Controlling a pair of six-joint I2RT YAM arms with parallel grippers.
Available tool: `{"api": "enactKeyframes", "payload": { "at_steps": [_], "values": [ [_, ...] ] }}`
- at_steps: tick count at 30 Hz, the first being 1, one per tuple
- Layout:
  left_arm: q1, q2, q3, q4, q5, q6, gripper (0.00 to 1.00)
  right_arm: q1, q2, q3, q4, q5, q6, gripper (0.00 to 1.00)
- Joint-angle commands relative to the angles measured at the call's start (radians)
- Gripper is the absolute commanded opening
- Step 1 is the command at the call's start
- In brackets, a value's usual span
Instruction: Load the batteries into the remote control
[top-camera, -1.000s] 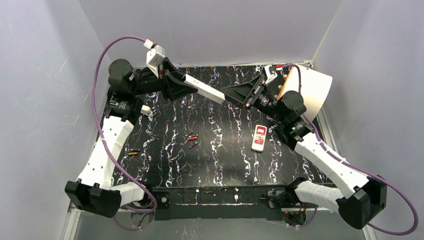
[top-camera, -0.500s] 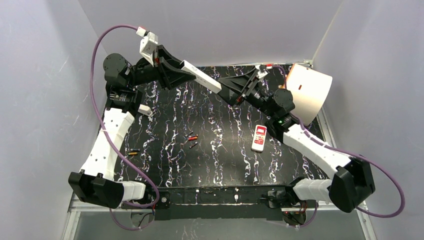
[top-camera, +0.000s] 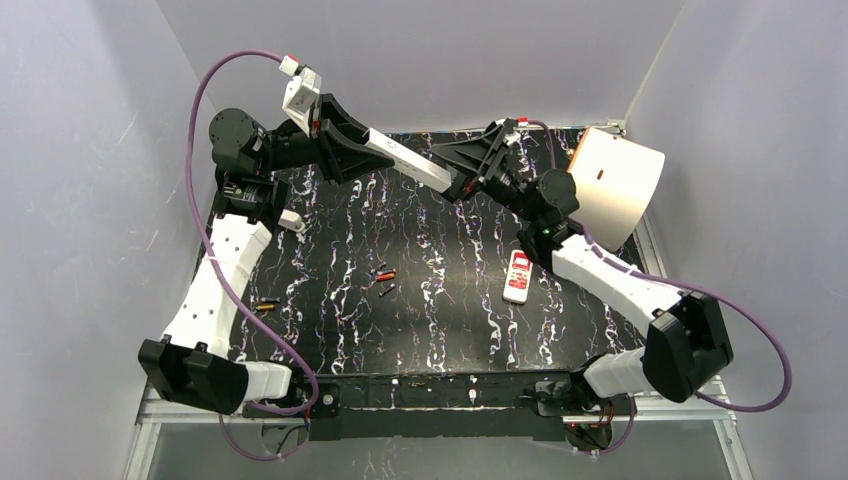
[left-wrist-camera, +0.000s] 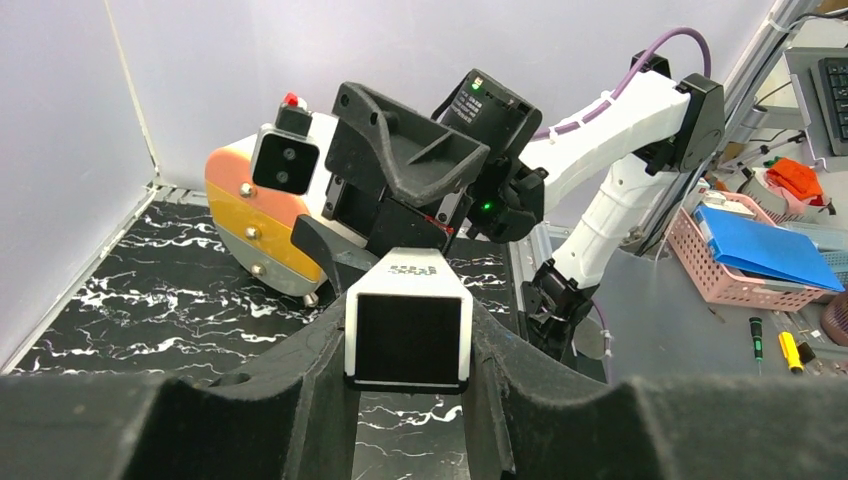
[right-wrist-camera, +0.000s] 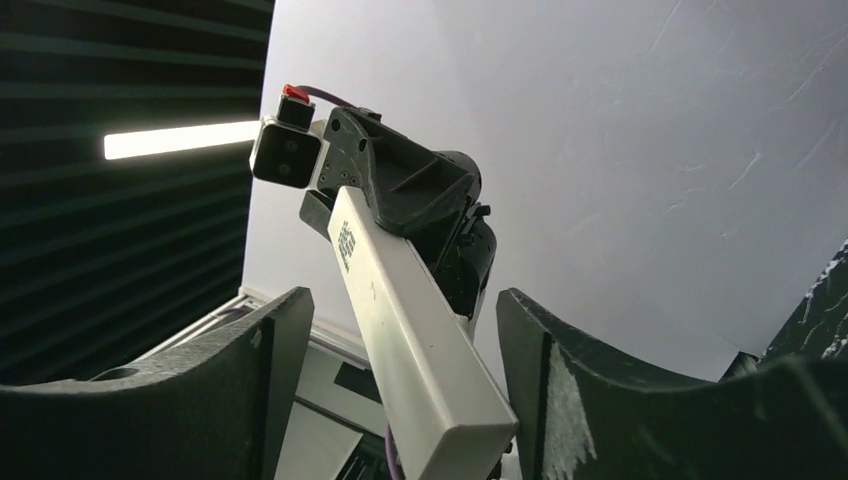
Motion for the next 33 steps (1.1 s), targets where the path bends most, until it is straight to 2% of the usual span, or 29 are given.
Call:
{"api": "enactKeyframes", "payload": {
  "at_steps": [1,4,10,14,15,22,33],
  "values": [
    [-0.001,0.0,0.002,0.039,0.018,0.016,0.0,0.022,0.044,0.102,0.214,-0.044,0.095,0.7],
    [-0.001,0.016,0.01,0.045,0.039,0.004,0.0,0.024,0.056,0.105,0.267,-0.049,0.123,0.59],
    [0.005,0.041,0.02,0.046,0.092,-0.025,0.0,0.024,0.038,0.089,0.263,-0.062,0.113,0.45],
    [0.025,0.046,0.023,0.047,0.091,-0.04,0.0,0.024,0.028,0.065,0.265,-0.059,0.116,0.28],
    [0.03,0.05,0.028,0.046,0.091,-0.048,0.0,0.023,0.026,0.054,0.275,-0.056,0.122,0.27],
    [0.075,0.05,0.045,0.046,0.092,-0.061,0.0,-0.016,-0.011,-0.043,0.325,-0.025,0.171,0.25],
    [0.119,0.034,0.029,0.062,0.046,-0.071,0.0,-0.063,-0.066,-0.115,0.31,-0.034,0.184,0.23]
  ]
}}
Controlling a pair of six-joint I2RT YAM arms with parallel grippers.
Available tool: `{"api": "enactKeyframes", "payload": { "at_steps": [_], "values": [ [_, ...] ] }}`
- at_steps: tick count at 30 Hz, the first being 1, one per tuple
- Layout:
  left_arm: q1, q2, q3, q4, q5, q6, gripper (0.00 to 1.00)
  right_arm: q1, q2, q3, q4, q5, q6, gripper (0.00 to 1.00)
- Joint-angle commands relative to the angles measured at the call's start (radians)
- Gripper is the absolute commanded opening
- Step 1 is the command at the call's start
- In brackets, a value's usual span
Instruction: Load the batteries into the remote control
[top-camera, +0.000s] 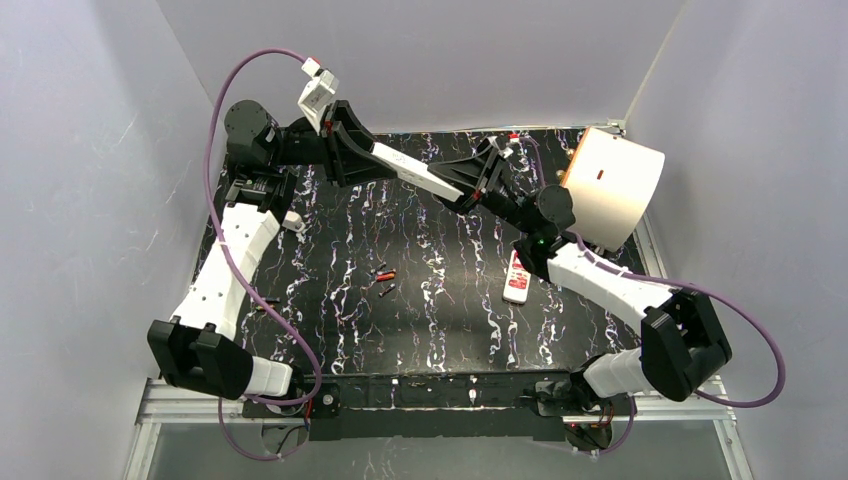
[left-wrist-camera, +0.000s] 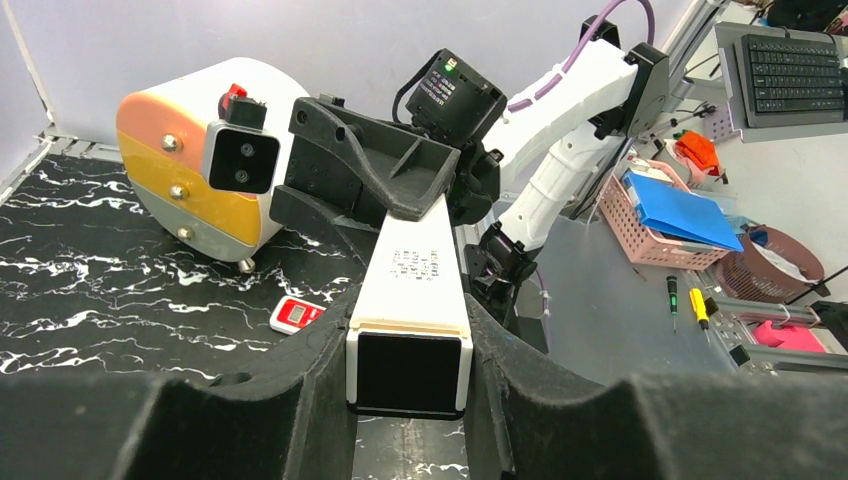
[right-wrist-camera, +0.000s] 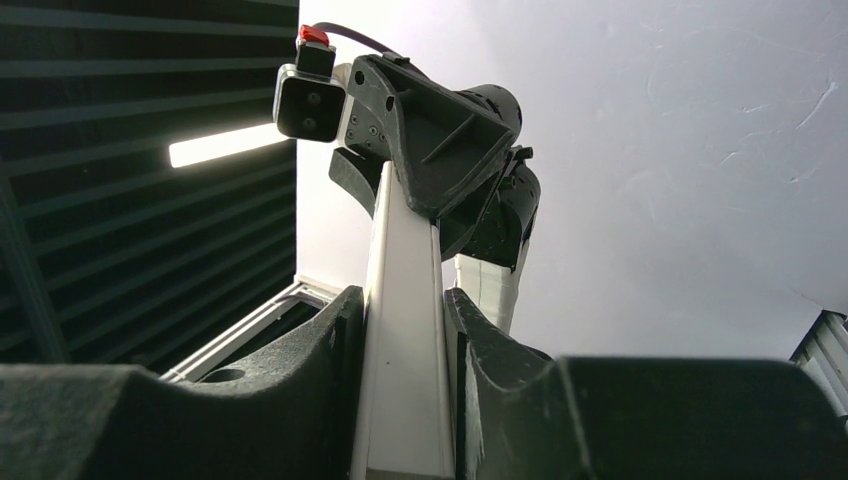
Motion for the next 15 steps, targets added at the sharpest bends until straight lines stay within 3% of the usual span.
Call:
{"api": "enactKeyframes", "payload": {
  "at_steps": [1,5,9,15],
  "values": [
    [0.105,-0.037,0.013,0.058,-0.085,-0.008,0.0,-0.069,-0.086,-0.027,0.157,-0.017,0.021,0.22],
    [0.106,-0.032,0.013,0.062,-0.08,-0.017,0.0,-0.076,-0.085,-0.02,0.155,-0.033,0.014,0.24],
    [0.104,-0.032,-0.009,0.078,-0.041,-0.008,0.0,-0.076,-0.075,0.015,0.093,-0.044,-0.017,0.5],
    [0.103,-0.07,-0.098,0.08,-0.031,0.05,0.0,-0.079,-0.077,0.111,-0.189,-0.096,-0.147,0.74]
  ]
}}
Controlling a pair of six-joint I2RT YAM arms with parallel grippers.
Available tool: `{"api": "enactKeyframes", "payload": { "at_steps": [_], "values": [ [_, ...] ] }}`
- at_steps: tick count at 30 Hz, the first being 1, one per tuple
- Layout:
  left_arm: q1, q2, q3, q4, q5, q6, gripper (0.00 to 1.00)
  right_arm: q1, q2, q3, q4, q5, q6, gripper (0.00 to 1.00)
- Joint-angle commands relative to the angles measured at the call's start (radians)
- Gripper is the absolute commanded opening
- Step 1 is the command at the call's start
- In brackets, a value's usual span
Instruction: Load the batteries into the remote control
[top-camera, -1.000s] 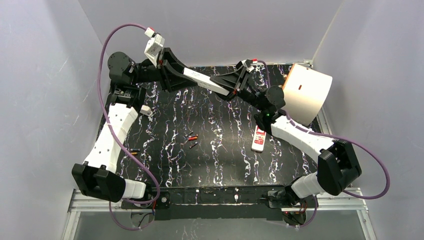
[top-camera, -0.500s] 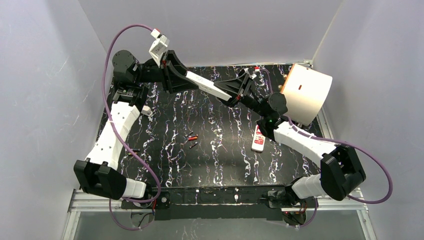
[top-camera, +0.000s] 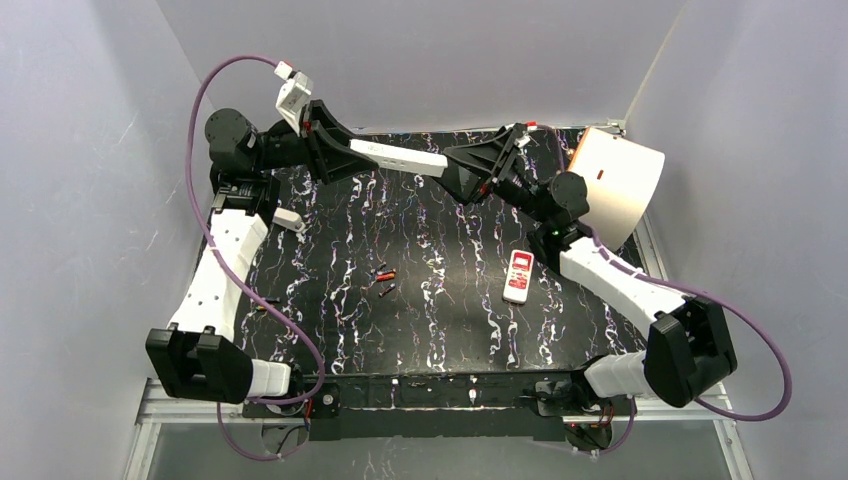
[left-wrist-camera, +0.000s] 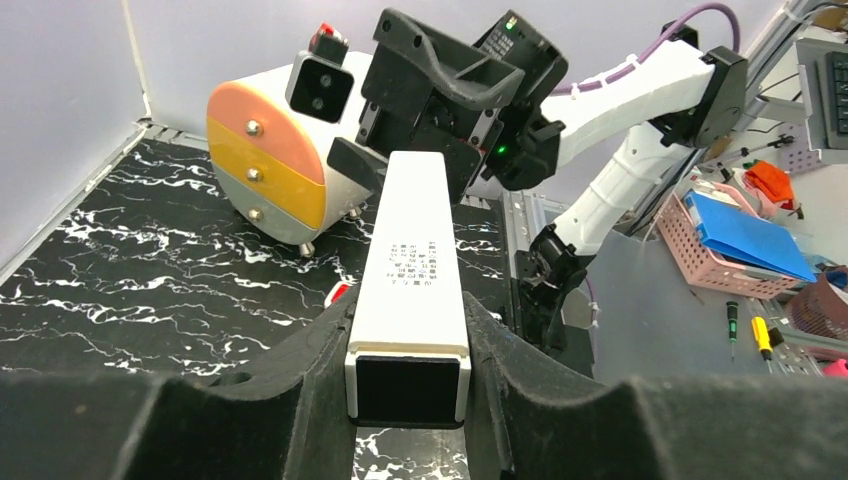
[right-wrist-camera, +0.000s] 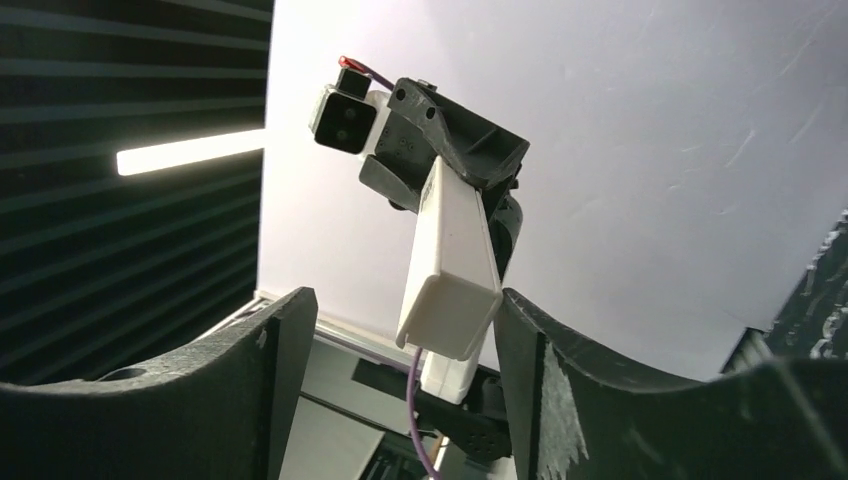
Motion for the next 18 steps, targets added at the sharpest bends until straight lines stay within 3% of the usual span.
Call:
{"api": "enactKeyframes", "payload": {
  "at_steps": [1,4,12,18],
  "values": [
    [0.01,-0.044,-0.05,0.037,-0.01,0.053,0.0,-0.005,-0.049,0.093,-0.157,-0.052,-0.107,0.77],
    [0.011,-0.038,-0.058,0.039,-0.01,0.069,0.0,-0.007,-0.06,0.083,-0.266,-0.066,-0.139,0.8],
    [0.011,-0.014,-0.043,0.036,0.002,0.095,0.0,-0.026,-0.095,0.118,-0.697,-0.068,-0.346,0.79],
    [0.011,-0.028,-0.08,0.038,0.053,0.157,0.0,-0.028,-0.093,0.158,-0.71,-0.059,-0.376,0.82]
  ]
}}
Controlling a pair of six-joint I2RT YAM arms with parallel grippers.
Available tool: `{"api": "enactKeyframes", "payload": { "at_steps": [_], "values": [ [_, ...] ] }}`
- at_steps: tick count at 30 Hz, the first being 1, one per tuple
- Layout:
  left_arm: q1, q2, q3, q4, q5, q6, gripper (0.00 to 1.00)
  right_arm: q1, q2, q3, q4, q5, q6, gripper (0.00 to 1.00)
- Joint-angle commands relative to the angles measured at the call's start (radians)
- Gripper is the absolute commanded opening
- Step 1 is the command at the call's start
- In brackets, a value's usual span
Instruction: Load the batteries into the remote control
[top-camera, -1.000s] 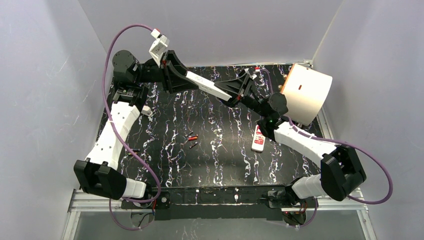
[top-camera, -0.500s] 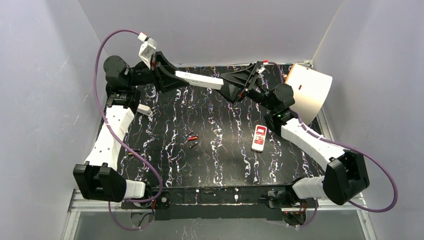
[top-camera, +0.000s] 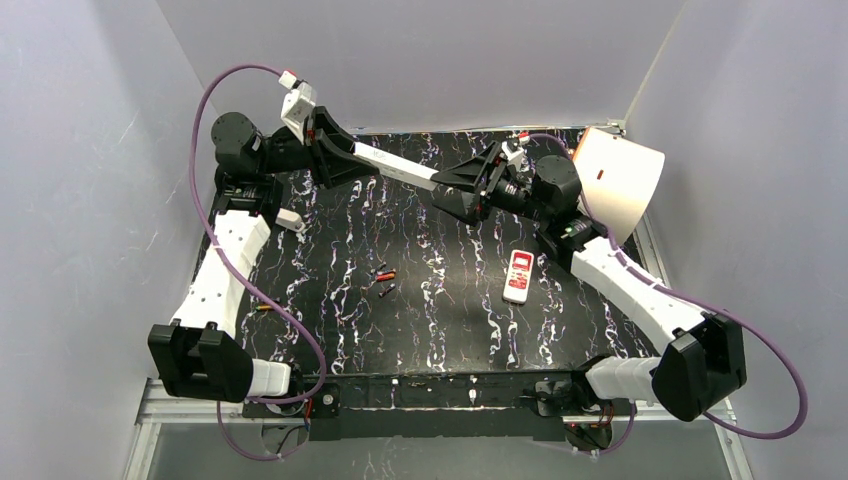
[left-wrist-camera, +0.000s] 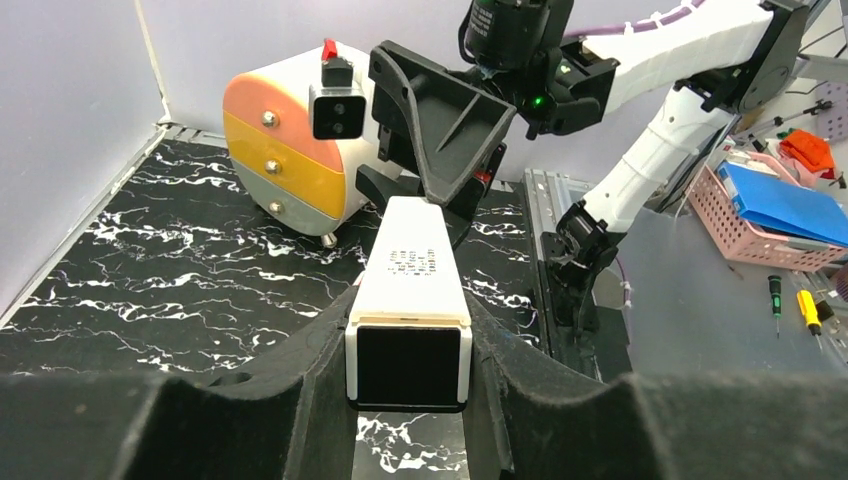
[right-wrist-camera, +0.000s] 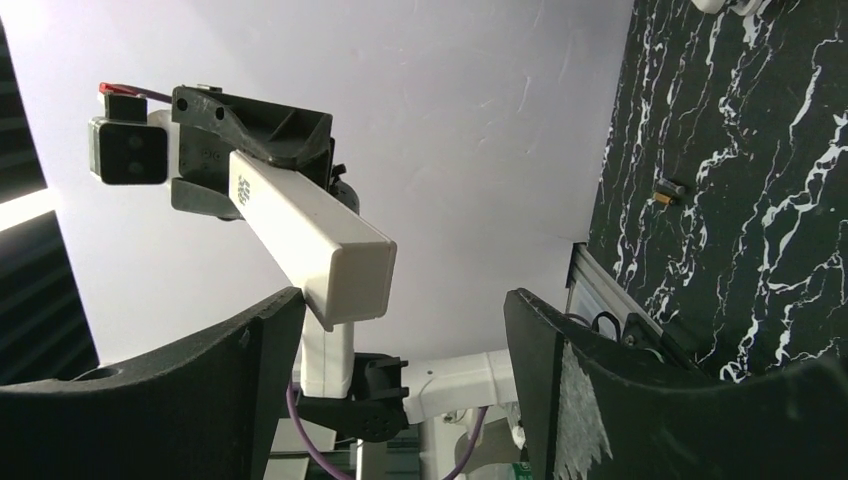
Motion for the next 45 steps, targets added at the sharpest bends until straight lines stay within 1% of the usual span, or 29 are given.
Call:
{"api": "enactKeyframes", "payload": {
  "at_steps": [1,4,5,6,9,11,14,17,20,23,26,28,35,39,42,45],
  "values": [
    [0.003,-0.03,-0.026,0.027,0.045,0.055,0.0,-0.007,-0.014,0.088,-0.068,0.003,-0.069,0.82],
    [0.002,-0.04,-0.047,0.028,0.05,0.068,0.0,-0.007,-0.007,0.105,-0.096,0.001,-0.09,0.83],
    [0.003,-0.043,-0.052,0.027,0.053,0.072,0.0,-0.007,-0.005,0.104,-0.098,0.001,-0.091,0.81],
    [0.002,-0.045,-0.057,0.029,0.055,0.074,0.0,-0.008,-0.004,0.105,-0.098,-0.003,-0.091,0.78],
    [0.003,-0.05,-0.068,0.029,0.055,0.086,0.0,-0.008,0.008,0.123,-0.12,-0.026,-0.096,0.6],
    [0.002,-0.05,-0.067,0.029,0.046,0.092,0.0,-0.009,0.018,0.142,-0.148,-0.042,-0.108,0.51],
    [0.003,-0.043,-0.057,0.028,0.042,0.092,0.0,-0.007,0.019,0.154,-0.184,-0.049,-0.128,0.44],
    [0.003,-0.041,-0.058,0.027,0.052,0.092,0.0,-0.008,0.018,0.156,-0.194,-0.051,-0.139,0.37],
    [0.003,-0.046,-0.065,0.029,0.061,0.091,0.0,-0.008,0.018,0.157,-0.209,-0.045,-0.153,0.28],
    [0.003,-0.054,-0.074,0.028,0.066,0.092,0.0,-0.007,0.018,0.156,-0.209,-0.045,-0.157,0.22],
    [0.002,-0.059,-0.081,0.029,0.068,0.09,0.0,-0.008,0.013,0.154,-0.206,-0.042,-0.155,0.11],
    [0.003,-0.061,-0.085,0.029,0.064,0.09,0.0,-0.009,0.008,0.149,-0.203,-0.04,-0.146,0.01],
    [0.005,-0.053,-0.111,0.031,0.048,0.098,0.0,-0.028,-0.048,0.096,-0.174,-0.005,-0.129,0.01],
    [0.012,-0.044,-0.165,0.03,0.039,0.122,0.0,-0.047,-0.118,0.022,-0.03,0.056,-0.097,0.01],
    [0.023,-0.026,-0.22,0.03,0.034,0.124,0.0,-0.056,-0.152,0.009,-0.014,0.088,-0.098,0.01],
    [0.025,-0.02,-0.273,0.031,0.022,0.136,0.0,-0.06,-0.172,0.004,-0.048,0.12,-0.111,0.01]
  ]
}}
